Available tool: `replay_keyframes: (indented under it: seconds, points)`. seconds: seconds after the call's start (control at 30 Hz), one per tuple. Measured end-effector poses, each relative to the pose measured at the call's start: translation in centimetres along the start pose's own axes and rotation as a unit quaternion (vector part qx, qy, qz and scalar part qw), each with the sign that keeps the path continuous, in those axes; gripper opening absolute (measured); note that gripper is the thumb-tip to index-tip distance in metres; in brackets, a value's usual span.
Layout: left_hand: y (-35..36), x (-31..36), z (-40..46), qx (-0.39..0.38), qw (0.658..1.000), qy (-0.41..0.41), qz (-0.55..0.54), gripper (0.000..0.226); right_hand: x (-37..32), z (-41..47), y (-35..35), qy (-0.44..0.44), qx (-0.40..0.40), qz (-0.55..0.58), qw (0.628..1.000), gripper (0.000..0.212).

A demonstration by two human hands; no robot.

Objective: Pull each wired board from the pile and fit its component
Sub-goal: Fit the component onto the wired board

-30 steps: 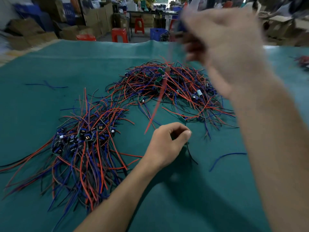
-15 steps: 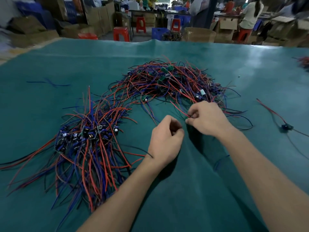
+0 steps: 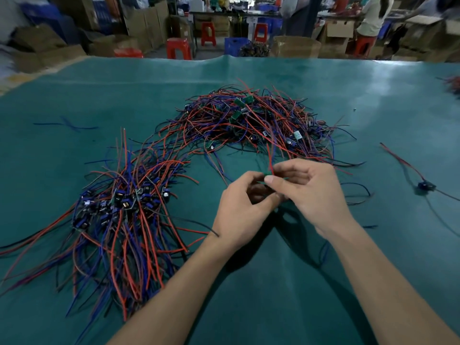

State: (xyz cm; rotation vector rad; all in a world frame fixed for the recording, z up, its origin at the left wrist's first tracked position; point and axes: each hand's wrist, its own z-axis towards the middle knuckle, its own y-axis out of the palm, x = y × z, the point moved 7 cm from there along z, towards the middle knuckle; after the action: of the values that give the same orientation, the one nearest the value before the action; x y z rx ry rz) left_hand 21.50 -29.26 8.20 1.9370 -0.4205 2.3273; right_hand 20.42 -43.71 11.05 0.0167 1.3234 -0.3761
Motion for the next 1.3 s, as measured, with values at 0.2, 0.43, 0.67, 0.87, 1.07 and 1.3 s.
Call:
replay_keyframes:
  seconds: [0.2,0.43,0.67,0.87,1.07,1.3]
  points:
    - [-0.7,-0.8,0.3,0.049,0.997,-0.038,-0.037,0.003,0.0,-0.2,0.6,-0.003,-0.058,0.004,0.998,0.019]
    - [-0.6,-0.5,0.2,0.047,0.990,-0.067,-0.116,0.020,-0.4,0.8,-5.3,-0.029,0.168,-0.227,0.959,0.032]
    - [-0.7,-0.5,0.4,0.037,0.985,-0.068,-0.157,0.028,-0.3,-0.1,-0.5,-0.010,-0.020,-0.150,0.988,0.010]
    - [-1.0,-0.5,0.4,0.044,0.991,-0.044,-0.121,0.025,0.2,-0.6,0.1,0.066,-0.144,-0.045,0.986,0.009]
    - [0.2,0.7,-0.4,-0.053,0.988,-0.038,-0.140,0.031,-0.1,0.0,-1.4,0.064,-0.070,0.023,0.995,0.006]
    - [1.1,0.4,-0.7,-0.127,0.980,-0.060,-0.138,0.033,0.3,-0.5,0.3,0.124,-0.135,0.176,0.967,0.026]
